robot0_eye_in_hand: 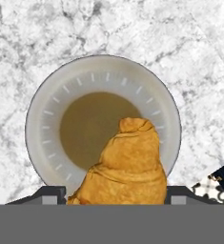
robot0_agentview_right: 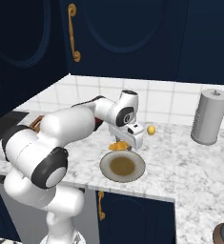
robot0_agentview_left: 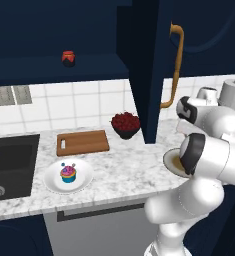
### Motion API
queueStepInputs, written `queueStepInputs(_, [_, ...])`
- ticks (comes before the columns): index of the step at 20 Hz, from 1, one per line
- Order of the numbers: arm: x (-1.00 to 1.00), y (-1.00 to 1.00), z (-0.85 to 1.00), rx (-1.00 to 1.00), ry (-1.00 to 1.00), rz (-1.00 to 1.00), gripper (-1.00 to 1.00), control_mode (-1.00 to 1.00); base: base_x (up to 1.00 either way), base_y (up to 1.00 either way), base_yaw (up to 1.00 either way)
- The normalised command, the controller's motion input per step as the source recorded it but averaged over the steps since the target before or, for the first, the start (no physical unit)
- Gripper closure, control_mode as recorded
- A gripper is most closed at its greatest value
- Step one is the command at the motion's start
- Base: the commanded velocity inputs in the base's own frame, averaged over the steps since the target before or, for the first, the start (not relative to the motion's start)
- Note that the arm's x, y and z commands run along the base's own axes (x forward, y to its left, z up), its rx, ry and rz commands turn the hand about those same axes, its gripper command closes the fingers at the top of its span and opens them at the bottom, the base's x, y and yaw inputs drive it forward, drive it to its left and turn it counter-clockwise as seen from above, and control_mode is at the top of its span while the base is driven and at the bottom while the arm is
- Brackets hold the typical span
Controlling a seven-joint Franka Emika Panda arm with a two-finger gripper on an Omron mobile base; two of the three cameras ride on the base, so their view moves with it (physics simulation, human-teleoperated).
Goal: From the different types of pastries on the counter, select a croissant and place it on the cutting board. Then retrieve a jar of jam from the cabinet and place it alongside the croissant on the cutting board.
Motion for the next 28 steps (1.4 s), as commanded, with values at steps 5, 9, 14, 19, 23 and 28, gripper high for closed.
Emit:
queueStepInputs(5, [0.0,0.0,0.0,0.0,0.0,0.0,1.0,1.0,-0.42,0.0,0.0])
queueStepInputs(9, [0.0,0.0,0.0,0.0,0.0,0.0,1.0,1.0,-0.89,0.0,0.0])
queueStepInputs(14, [0.0,0.0,0.0,0.0,0.0,0.0,1.0,1.0,-0.92,0.01,0.0])
queueStepInputs(19, [0.0,0.0,0.0,0.0,0.0,0.0,1.0,1.0,-0.71,0.52,0.0])
queueStepInputs(23, [0.0,0.0,0.0,0.0,0.0,0.0,1.0,1.0,-0.41,1.0,0.01])
queueStepInputs(28, [0.0,0.0,0.0,0.0,0.0,0.0,1.0,1.0,-0.28,1.0,0.0])
